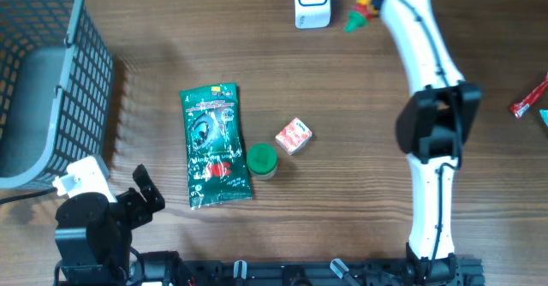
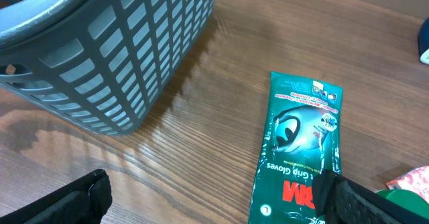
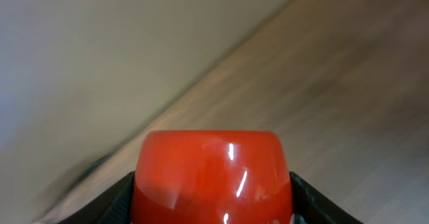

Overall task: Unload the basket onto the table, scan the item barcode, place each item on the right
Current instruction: 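Carry the bottle to the right edge and release it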

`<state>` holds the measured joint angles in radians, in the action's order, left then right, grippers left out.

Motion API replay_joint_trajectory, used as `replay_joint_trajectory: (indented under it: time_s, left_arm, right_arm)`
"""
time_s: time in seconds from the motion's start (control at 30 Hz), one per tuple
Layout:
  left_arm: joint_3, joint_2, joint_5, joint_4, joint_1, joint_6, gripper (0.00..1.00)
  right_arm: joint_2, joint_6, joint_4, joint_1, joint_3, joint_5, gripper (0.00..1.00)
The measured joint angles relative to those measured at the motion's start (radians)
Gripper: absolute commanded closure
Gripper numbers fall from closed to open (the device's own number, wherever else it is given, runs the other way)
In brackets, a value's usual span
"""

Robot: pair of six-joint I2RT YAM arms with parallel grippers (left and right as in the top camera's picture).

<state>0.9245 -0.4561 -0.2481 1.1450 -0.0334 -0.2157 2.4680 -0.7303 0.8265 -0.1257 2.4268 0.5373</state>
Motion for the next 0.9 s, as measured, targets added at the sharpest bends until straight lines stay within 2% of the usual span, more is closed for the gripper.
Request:
replay_joint_trajectory:
  time_s: [0.2,0.4,0.53,0.6,0.73,0.8,0.9]
  left_arm:
    - [0.0,0.0,0.0,0.0,0.0,0.0,0.0]
    - [0.0,0.0,0.0,0.0,0.0,0.0,0.0]
    - [0.0,0.0,0.0,0.0,0.0,0.0,0.0]
    - [0.0,0.0,0.0,0.0,0.0,0.0,0.0]
    - [0.0,0.0,0.0,0.0,0.0,0.0,0.0]
    - [0.0,0.0,0.0,0.0,0.0,0.0,0.0]
    - [0.0,0.0,0.0,0.0,0.0,0.0,0.0]
  right_arm:
    - [0.001,0.057,0.081,0.27,0.0,0.068,0.69]
    - [0.027,0.269,0.026,0.517,0.0,0.084,0.68]
    - [0.099,0.363,0.04,0.592,0.0,0.031,0.64]
    - [0.13,0.378,0.048,0.612,0.0,0.003,0.6]
    - [0.158,0.396,0.048,0.633,0.0,-0.044,0.58]
    - [0.158,0.396,0.048,0.634,0.0,-0.053,0.5]
    - [0.158,0.396,0.05,0.634,0.0,-0.078,0.27]
